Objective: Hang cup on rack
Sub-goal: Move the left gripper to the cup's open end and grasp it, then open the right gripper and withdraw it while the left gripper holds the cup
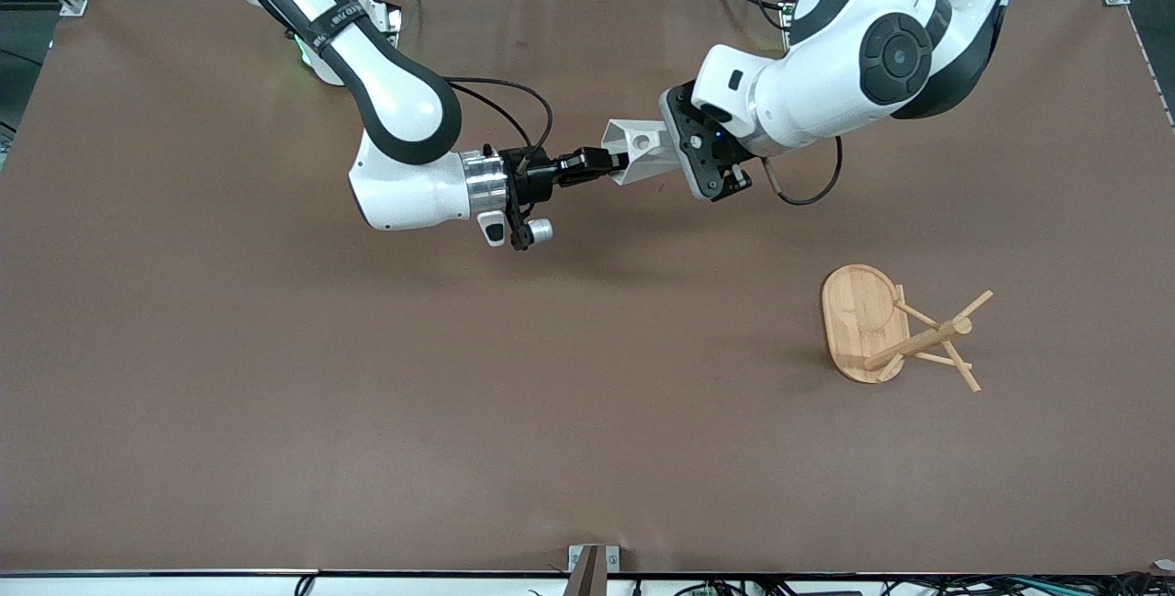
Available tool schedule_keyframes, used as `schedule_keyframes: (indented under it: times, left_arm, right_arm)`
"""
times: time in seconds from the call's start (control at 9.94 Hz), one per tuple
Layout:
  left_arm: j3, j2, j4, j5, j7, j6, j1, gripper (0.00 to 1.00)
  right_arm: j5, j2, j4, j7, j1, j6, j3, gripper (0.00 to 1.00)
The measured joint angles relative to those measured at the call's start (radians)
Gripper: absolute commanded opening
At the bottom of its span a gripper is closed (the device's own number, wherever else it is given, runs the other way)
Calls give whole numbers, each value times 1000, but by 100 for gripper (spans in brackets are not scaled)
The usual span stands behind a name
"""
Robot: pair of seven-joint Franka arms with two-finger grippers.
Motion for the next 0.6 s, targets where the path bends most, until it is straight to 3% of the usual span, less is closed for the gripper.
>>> schedule_keyframes:
  times: [0.5,0.6]
  left_arm:
    - [-10,8,-6,0,0,-43,2,94]
    - [-10,14,-7,0,0,-35,2,89]
  right_arm:
    - [9,-9,0,0,0,3,3,1]
    - [10,-10,-2,0,0,13,3,1]
